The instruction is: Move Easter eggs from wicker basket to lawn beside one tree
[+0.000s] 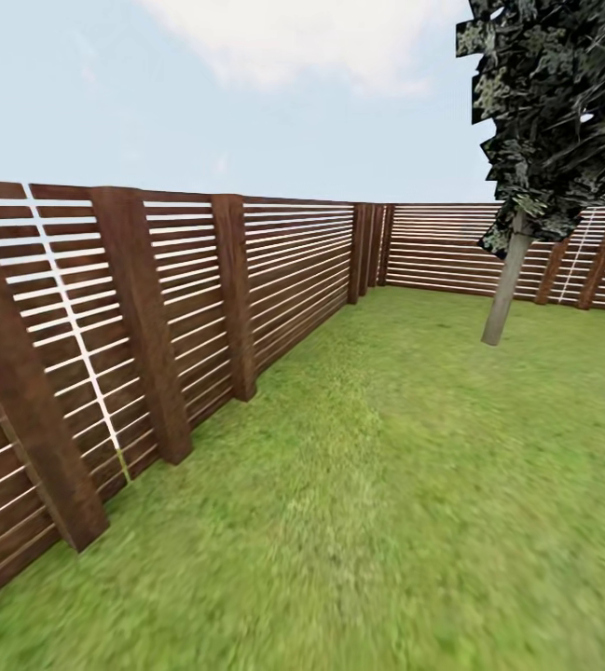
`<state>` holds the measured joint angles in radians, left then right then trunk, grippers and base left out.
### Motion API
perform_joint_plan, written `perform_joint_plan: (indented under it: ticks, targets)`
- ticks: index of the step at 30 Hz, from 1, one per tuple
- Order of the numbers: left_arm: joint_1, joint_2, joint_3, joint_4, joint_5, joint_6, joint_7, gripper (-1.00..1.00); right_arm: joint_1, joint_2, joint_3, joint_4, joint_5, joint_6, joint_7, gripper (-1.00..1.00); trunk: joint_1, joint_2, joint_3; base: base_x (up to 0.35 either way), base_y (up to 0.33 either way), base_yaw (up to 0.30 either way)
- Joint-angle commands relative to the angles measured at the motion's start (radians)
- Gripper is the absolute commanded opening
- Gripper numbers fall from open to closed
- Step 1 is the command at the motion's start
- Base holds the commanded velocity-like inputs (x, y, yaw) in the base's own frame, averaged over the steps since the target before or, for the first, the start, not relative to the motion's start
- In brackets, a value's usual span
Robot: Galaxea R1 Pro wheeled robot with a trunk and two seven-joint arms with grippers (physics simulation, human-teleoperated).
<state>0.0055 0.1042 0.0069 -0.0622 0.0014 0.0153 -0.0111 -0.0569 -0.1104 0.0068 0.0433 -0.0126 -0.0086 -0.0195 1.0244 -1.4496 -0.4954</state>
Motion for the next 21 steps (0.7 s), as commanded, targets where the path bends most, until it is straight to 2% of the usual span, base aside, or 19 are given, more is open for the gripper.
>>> perform_joint_plan:
  ticks: [1,8,17,21]
  targets:
    - [0.001,0.0,0.001,-0.002,0.0,0.002,-0.001,1.0,-0.001,0.0,0.001,0.002,-0.001,-0.001,-0.002,1.0,0.001,0.0,-0.001,0.334,0.0,0.0]
    - [0.001,0.0,0.001,-0.002,0.0,0.002,-0.001,1.0,-0.001,0.0,0.002,0.003,-0.001,-0.002,-0.002,1.0,0.001,0.0,-0.001,0.334,0.0,-0.025]
    - [0.001,0.0,0.001,-0.002,0.0,0.002,-0.001,1.0,-0.001,0.0,0.002,0.003,-0.001,-0.002,-0.002,1.0,0.001,0.0,-0.001,0.334,0.0,-0.253]
    - [0.001,0.0,0.001,-0.002,0.0,0.002,-0.001,1.0,-0.001,0.001,0.001,0.003,-0.001,-0.002,-0.002,1.0,0.001,0.0,-0.001,0.334,0.0,-0.084]
